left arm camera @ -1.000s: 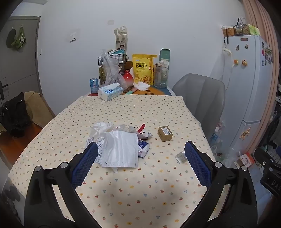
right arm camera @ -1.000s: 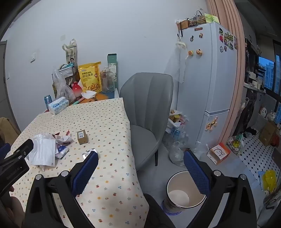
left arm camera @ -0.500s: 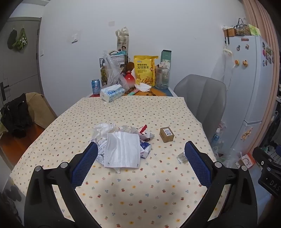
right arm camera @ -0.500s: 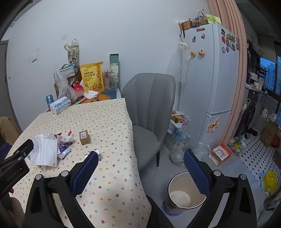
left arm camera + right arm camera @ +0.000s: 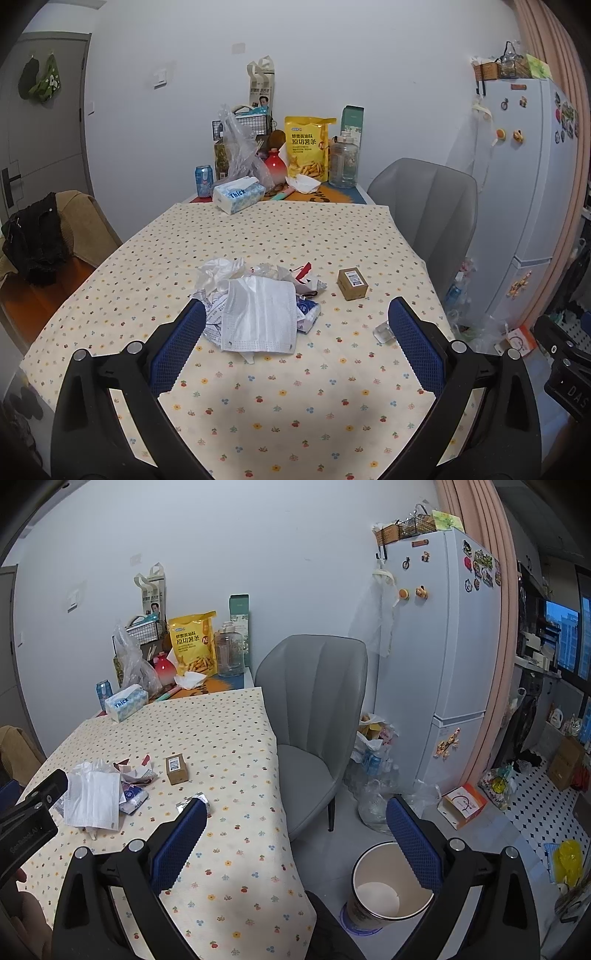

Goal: Collect trash

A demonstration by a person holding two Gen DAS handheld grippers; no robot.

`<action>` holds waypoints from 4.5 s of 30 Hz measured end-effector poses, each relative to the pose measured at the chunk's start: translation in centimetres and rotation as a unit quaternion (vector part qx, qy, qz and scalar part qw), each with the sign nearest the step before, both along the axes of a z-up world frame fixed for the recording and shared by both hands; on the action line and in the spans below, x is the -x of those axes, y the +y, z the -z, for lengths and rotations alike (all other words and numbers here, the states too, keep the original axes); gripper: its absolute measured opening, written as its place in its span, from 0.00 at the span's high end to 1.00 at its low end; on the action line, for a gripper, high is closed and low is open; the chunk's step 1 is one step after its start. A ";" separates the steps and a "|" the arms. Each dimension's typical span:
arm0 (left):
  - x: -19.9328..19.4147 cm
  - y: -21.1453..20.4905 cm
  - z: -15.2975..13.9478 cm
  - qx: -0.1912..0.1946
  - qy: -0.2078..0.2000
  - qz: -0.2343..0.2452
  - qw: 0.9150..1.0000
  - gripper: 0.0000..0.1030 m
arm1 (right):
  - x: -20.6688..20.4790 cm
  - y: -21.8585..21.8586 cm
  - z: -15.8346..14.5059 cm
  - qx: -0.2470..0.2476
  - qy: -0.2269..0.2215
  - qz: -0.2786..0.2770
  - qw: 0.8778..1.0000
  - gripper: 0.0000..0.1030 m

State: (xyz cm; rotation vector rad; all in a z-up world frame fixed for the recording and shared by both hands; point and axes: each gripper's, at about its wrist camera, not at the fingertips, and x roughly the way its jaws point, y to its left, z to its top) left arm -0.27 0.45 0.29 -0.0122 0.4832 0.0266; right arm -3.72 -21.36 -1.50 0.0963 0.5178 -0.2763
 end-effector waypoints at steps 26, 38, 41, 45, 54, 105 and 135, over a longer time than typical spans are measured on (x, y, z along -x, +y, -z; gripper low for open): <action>0.2 -0.2 0.2 0.003 -0.001 -0.002 1.000 0.04 | 0.3 -0.3 -0.1 0.002 -0.006 0.002 1.000 0.07; 0.2 -0.1 0.2 0.006 -0.002 -0.004 1.000 0.04 | 0.3 0.0 -0.1 0.002 -0.006 0.002 1.000 0.07; 0.2 0.0 0.4 0.007 0.000 -0.004 1.000 0.04 | 0.3 0.0 -0.1 0.002 -0.005 0.003 1.000 0.07; 0.2 0.0 0.4 0.008 -0.001 -0.002 1.000 0.04 | 0.6 0.1 -0.2 0.001 -0.008 0.001 1.000 0.07; 0.4 -0.1 0.5 0.009 -0.003 0.001 1.000 0.04 | 0.8 -0.2 -0.4 0.001 -0.009 0.002 1.000 0.07; -10.6 5.9 6.7 0.017 0.087 -0.049 0.995 0.68 | -11.1 5.1 5.9 -0.030 0.099 -0.101 0.989 0.23; -12.0 4.9 7.4 0.002 0.075 -0.070 0.995 0.80 | -15.4 7.7 10.0 -0.033 0.169 -0.160 0.972 0.62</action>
